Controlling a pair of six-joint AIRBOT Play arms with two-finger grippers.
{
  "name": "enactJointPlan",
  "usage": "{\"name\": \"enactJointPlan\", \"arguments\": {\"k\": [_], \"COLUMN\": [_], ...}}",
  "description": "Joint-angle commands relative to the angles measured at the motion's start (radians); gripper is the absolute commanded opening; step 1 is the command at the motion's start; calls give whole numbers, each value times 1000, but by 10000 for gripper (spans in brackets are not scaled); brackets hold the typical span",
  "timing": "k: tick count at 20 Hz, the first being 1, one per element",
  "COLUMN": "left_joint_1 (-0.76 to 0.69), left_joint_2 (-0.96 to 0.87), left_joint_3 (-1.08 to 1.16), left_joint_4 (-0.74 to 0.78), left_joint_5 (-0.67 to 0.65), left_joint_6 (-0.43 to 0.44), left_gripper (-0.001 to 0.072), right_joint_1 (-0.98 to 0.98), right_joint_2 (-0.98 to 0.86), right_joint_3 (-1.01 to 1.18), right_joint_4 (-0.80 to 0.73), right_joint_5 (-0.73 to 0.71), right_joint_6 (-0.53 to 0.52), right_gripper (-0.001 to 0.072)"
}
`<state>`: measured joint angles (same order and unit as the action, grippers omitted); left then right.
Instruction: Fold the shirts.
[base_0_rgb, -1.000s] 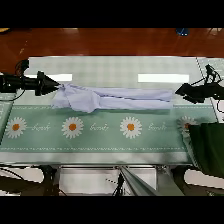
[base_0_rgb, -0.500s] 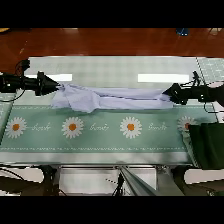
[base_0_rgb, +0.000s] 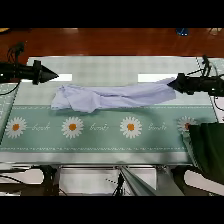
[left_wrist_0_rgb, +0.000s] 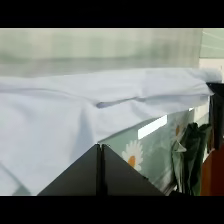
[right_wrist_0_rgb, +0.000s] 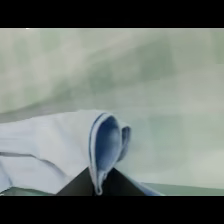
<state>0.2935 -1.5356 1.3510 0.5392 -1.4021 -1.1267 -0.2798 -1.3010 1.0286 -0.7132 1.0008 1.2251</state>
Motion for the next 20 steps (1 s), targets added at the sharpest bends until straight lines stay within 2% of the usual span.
{"name": "enactJointPlan", "arguments": {"k": [1,7,11,16,20], "left_joint_1": [-125,-486,-678,-885,-998], "left_joint_2": [51,40,-5,-117,-200], "left_joint_3": [22,10,10,10,10], "left_joint_4": [-61,-59,-57,-58,-59], "left_joint_5": [24,204,303,352,387], "left_joint_6": [7,3,-38,-42,-51], "left_gripper": [21,21,21,21,21], "right_joint_1": [3,3,3,3,2], "right_joint_2": [205,468,629,752,802], "right_joint_3": [1,1,1,1,50], "right_joint_4": [-20,-140,-240,-284,-307], "right_joint_5": [87,232,323,415,468], "right_joint_6": [49,228,351,438,485], "right_gripper": [25,25,25,25,25]}}
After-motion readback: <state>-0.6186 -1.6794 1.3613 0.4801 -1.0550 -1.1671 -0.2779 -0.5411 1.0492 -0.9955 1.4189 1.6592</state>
